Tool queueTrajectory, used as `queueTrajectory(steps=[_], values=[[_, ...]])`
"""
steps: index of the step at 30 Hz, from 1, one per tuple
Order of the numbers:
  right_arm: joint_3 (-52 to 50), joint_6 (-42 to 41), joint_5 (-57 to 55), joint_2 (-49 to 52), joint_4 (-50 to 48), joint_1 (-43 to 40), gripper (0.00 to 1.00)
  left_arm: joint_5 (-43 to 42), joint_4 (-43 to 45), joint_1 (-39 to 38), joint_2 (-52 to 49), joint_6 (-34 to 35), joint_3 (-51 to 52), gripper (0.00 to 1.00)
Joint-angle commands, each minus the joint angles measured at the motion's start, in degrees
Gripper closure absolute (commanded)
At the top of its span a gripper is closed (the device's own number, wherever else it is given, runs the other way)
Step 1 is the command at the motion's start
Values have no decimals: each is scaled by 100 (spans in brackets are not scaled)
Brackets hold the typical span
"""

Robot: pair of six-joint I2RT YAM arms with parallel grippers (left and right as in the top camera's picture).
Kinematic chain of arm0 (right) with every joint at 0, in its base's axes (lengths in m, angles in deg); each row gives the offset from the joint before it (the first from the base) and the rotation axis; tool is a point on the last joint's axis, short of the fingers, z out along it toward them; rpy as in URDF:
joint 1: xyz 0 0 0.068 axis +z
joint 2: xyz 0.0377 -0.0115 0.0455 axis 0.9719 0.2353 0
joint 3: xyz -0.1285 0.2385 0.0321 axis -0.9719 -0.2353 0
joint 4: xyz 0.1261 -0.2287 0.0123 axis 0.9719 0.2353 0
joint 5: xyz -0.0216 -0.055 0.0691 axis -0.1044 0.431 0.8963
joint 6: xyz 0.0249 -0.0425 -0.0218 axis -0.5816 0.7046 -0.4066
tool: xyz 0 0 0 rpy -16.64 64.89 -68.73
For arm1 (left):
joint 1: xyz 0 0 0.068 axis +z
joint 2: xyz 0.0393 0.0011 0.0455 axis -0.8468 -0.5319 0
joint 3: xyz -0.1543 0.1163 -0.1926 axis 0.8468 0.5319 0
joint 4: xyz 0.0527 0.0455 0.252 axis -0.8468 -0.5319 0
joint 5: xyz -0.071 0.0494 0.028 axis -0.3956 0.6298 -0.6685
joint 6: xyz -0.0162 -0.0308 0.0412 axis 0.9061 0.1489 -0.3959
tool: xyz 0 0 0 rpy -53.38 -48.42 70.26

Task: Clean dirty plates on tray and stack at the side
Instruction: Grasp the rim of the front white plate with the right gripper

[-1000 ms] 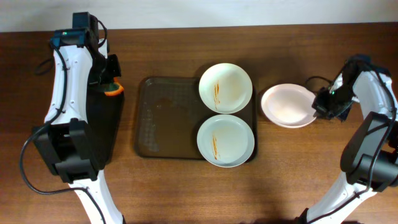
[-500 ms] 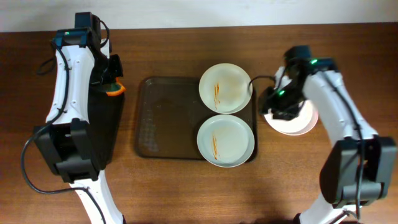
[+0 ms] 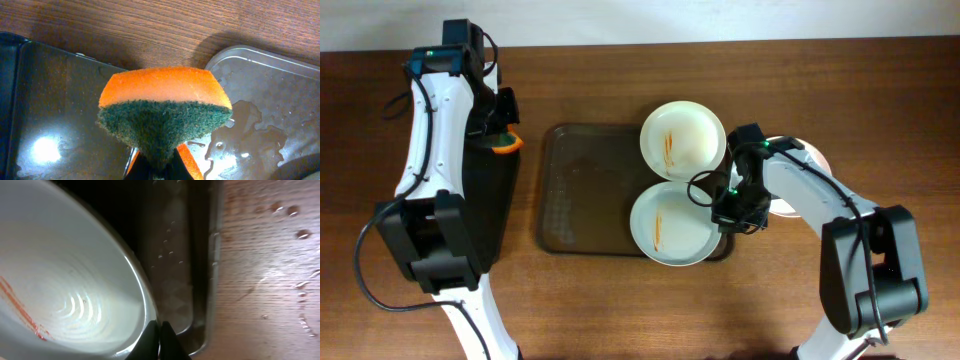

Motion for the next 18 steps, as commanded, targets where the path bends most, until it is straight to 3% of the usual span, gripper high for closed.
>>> queueTrajectory(steps=[1, 3, 5, 8, 16, 18], values=[[-13, -782, 647, 48, -367, 544, 96, -26, -7, -9, 39, -94, 33, 100], [-13, -1611, 428, 79, -1222, 1244, 96, -26, -11, -9, 39, -94, 33, 100], [-13, -2411, -592, 96, -2142, 2004, 96, -26, -15, -9, 39, -94, 33, 100], [-13, -2422, -1438, 96, -2695, 2461, 95, -26, -17, -9, 39, -94, 33, 100], [-13, -1692, -529, 350, -3585, 2306, 71, -238, -81, -20, 39, -94, 35, 100], [-11, -1659, -529, 463, -3709, 2306, 70, -238, -74, -20, 39, -92, 39, 100]])
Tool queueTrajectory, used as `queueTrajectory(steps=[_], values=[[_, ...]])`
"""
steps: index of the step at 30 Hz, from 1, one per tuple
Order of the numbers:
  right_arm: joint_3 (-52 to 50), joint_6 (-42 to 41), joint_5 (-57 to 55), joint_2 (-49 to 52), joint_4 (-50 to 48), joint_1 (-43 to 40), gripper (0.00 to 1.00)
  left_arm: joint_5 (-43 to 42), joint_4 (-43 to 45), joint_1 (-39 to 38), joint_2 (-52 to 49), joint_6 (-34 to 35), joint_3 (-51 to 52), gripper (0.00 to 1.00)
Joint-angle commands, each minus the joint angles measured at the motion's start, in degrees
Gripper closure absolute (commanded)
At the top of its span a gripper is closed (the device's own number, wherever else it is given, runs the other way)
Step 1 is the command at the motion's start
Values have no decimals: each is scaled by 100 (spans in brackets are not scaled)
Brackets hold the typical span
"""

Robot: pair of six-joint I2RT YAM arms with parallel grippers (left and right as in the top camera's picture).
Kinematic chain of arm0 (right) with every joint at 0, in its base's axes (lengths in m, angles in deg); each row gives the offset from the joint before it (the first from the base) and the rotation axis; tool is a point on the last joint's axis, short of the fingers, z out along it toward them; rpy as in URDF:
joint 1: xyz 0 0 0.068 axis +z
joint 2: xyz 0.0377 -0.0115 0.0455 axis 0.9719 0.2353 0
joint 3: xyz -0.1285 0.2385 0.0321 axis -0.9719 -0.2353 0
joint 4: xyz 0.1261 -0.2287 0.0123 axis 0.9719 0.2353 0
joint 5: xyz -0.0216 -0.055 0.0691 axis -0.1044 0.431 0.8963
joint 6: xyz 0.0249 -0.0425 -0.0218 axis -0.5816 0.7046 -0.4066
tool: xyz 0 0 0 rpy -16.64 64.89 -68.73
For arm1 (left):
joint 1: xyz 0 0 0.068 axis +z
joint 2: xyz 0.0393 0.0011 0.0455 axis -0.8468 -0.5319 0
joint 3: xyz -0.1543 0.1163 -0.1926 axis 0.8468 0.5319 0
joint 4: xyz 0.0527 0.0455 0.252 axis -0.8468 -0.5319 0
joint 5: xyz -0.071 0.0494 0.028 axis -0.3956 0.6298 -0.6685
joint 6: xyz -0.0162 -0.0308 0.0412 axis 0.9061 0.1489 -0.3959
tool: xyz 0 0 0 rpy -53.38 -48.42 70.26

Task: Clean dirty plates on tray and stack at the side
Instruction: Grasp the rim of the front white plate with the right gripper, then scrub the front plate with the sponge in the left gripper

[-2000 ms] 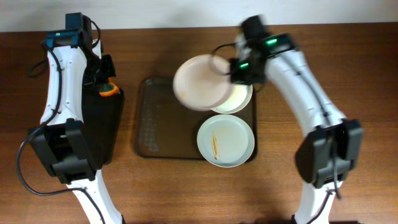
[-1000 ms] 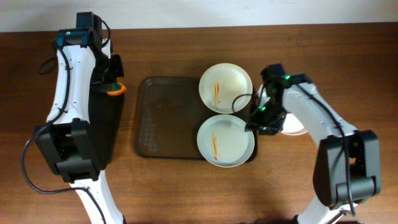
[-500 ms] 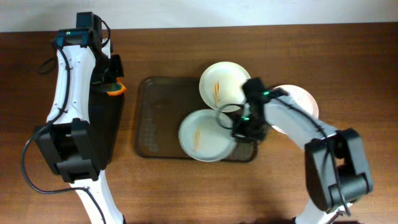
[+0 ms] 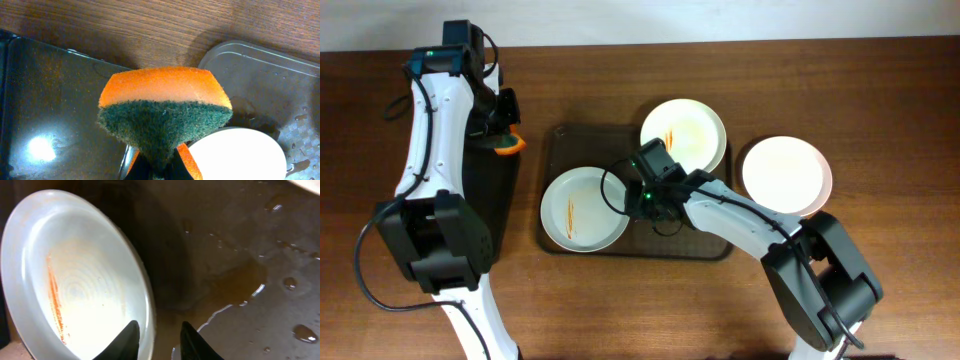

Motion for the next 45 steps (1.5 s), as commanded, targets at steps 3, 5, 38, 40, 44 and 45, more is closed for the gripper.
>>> queueTrajectory(steps=[3, 5, 38, 40, 44, 45], values=[[35, 195, 249, 505, -247, -20, 69, -87, -9, -17, 37, -94, 33, 100], [35, 197, 306, 549, -402, -17, 70, -85, -9, -17, 37, -92, 33, 100], [44, -258, 332, 750, -256, -299, 96, 542, 2251, -1366, -326, 640, 3386, 100], [44, -258, 330, 750, -258, -302, 96, 1416, 2212, -1366, -326, 1163, 3386, 100], [44, -238, 328, 750, -258, -302, 96, 387, 1604, -1366, -326, 195, 3386, 100], [44, -238, 330, 750, -258, -302, 96, -352, 1311, -1366, -326, -422, 3386, 100]])
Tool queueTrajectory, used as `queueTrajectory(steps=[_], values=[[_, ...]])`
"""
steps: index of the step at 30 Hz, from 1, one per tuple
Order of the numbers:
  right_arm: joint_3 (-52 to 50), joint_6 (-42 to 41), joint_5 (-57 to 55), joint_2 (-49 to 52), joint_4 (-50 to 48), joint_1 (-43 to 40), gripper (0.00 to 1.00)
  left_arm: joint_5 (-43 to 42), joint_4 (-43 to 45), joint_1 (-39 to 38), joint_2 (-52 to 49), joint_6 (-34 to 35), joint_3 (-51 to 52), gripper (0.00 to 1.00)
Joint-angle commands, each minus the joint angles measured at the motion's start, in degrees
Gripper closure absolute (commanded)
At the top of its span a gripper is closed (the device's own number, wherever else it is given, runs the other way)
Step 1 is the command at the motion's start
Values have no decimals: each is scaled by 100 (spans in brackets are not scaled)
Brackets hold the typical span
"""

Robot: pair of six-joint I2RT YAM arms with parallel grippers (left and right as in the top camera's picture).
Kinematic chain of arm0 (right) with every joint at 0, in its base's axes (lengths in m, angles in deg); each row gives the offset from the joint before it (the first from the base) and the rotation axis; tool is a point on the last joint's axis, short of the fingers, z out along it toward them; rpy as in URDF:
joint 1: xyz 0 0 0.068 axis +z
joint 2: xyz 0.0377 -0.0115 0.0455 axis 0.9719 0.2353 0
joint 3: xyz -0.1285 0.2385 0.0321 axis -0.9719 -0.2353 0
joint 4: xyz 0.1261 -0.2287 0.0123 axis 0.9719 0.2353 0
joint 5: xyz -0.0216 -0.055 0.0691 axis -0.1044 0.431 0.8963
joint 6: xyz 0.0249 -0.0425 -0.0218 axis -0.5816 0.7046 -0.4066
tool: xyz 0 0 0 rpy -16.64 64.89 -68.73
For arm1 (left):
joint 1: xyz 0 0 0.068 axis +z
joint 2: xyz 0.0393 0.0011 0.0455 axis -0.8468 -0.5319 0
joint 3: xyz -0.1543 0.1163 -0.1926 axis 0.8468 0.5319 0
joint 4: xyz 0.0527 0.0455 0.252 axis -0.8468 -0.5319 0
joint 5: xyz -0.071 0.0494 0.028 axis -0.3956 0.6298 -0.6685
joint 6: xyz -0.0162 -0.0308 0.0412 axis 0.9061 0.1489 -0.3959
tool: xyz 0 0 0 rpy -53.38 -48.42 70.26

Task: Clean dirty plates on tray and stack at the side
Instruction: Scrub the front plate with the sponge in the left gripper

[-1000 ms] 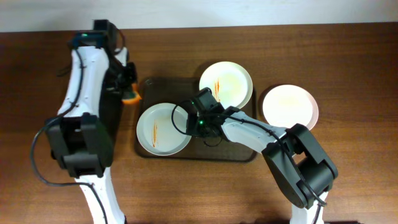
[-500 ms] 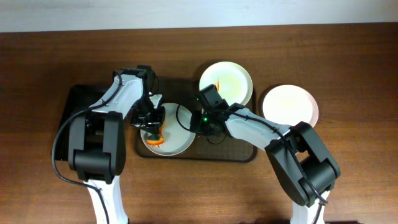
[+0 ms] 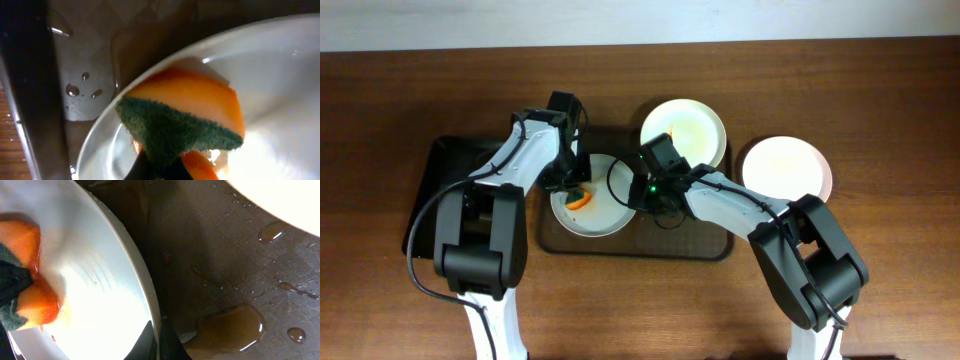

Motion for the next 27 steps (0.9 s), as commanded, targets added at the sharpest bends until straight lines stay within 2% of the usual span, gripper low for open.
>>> queueTrajectory(steps=[1, 2, 3, 6, 9, 12, 13, 15, 16, 17, 19, 21, 22, 24, 25, 27], values=[[-52, 20, -72, 219, 61, 17, 96, -1167, -754, 175, -442, -1674, 282, 100], [-52, 20, -72, 219, 61, 17, 96, -1882, -938, 175, -442, -2339, 282, 100], [-52, 20, -72, 219, 61, 17, 96, -2251, -1010, 175, -442, -2662, 282, 100], [-52, 66, -70, 219, 66, 20, 96, -2271, -710, 175, -444, -2612, 282, 100], [-52, 66, -70, 219, 63, 17, 96, -2225, 52, 175, -444, -1976, 282, 100], [-52, 66, -72, 219, 61, 17, 96, -935, 654, 177, -444, -1040, 282, 100], [-52, 66, -72, 219, 59, 17, 96, -540, 1049, 175, -444, -1023, 282, 100], [-52, 66, -70, 219, 61, 17, 96, 76, 1296, 175, -444, -769, 282, 100], [-52, 66, -70, 219, 61, 17, 96, 807, 1320, 175, -444, -385, 280, 100], [-52, 66, -70, 219, 61, 17, 96, 1167, 1217, 175, -444, -236, 280, 100], [-52, 70, -70, 219, 61, 17, 96, 1488, 841, 175, -444, -153, 282, 100], [-52, 87, -70, 219, 61, 20, 96, 1366, 251, 175, -444, -155, 282, 100], [-52, 87, -70, 219, 61, 20, 96, 935, -153, 175, -444, -186, 280, 100], [-52, 87, -70, 219, 61, 20, 96, -105, -566, 175, -444, -671, 282, 100], [-52, 87, -70, 219, 59, 20, 96, -898, -914, 175, -444, -1054, 289, 100], [-52, 85, -70, 219, 55, 20, 96, -1224, -949, 127, -444, -1222, 463, 100]])
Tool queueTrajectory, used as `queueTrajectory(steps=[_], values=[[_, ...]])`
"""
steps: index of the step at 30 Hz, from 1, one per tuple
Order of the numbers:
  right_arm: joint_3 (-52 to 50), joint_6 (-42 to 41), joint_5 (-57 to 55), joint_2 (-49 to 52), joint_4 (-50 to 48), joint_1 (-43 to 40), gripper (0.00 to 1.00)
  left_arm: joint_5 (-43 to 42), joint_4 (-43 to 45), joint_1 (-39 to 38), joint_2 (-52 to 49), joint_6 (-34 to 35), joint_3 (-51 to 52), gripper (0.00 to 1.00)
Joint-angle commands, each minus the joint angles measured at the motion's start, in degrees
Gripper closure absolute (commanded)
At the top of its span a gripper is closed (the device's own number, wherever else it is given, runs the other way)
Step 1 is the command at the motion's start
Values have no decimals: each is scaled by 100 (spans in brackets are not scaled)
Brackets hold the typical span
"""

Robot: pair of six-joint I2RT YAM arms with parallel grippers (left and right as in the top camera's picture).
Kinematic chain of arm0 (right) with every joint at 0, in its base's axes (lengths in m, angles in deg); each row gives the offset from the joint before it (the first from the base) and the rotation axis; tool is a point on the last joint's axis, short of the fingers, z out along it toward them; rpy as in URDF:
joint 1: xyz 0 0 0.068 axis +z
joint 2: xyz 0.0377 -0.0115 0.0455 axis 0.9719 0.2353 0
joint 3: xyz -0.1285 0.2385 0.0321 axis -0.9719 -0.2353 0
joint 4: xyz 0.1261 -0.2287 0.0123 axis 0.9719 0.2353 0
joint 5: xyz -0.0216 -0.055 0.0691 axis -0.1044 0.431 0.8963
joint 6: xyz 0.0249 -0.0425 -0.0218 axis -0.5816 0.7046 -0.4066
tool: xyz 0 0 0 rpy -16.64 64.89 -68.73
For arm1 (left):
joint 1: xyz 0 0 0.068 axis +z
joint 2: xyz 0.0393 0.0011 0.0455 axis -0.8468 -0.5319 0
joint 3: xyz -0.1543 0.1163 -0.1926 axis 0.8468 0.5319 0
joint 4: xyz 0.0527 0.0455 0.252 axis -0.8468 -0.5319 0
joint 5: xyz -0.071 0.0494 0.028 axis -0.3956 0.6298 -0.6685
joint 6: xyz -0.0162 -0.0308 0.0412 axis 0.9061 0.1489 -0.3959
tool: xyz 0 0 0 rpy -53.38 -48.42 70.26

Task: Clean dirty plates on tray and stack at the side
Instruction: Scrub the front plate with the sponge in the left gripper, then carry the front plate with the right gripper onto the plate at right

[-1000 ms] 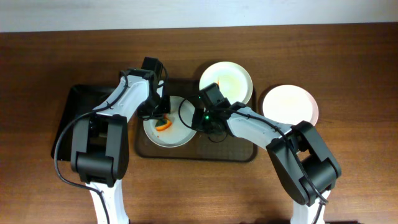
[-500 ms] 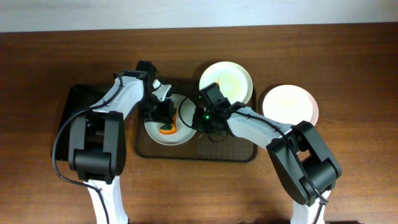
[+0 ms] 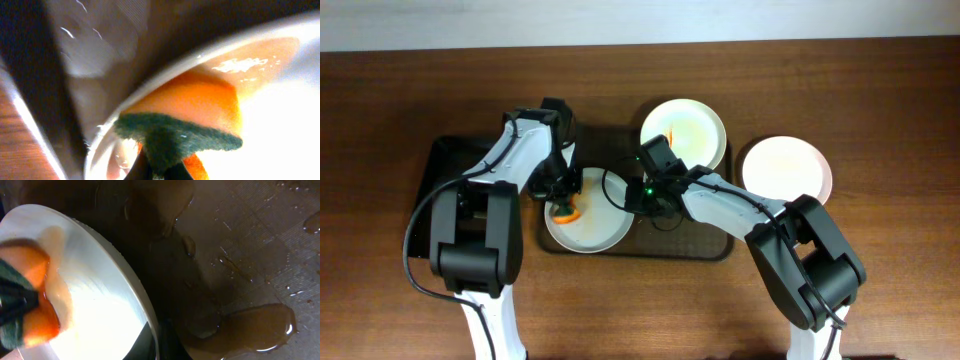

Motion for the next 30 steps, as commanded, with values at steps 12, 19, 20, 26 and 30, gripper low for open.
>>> queueTrajectory(steps=[12, 19, 20, 26, 30], values=[[-66, -125, -203, 177, 66, -37, 96, -654, 695, -291, -400, 74, 225, 100], [-66, -85, -199, 177, 94, -37, 96, -437, -546, 149, -400, -240, -3254, 100], [-66, -42, -177, 177, 90, -37, 96, -391, -704, 170, -400, -280, -3578, 100], [-66, -42, -177, 269, -42, 42, 88, -369, -927, 339, -424, -280, -4096, 100], [321, 446, 520, 66, 929, -223, 96, -328, -968, 339, -424, -280, -3921, 100]])
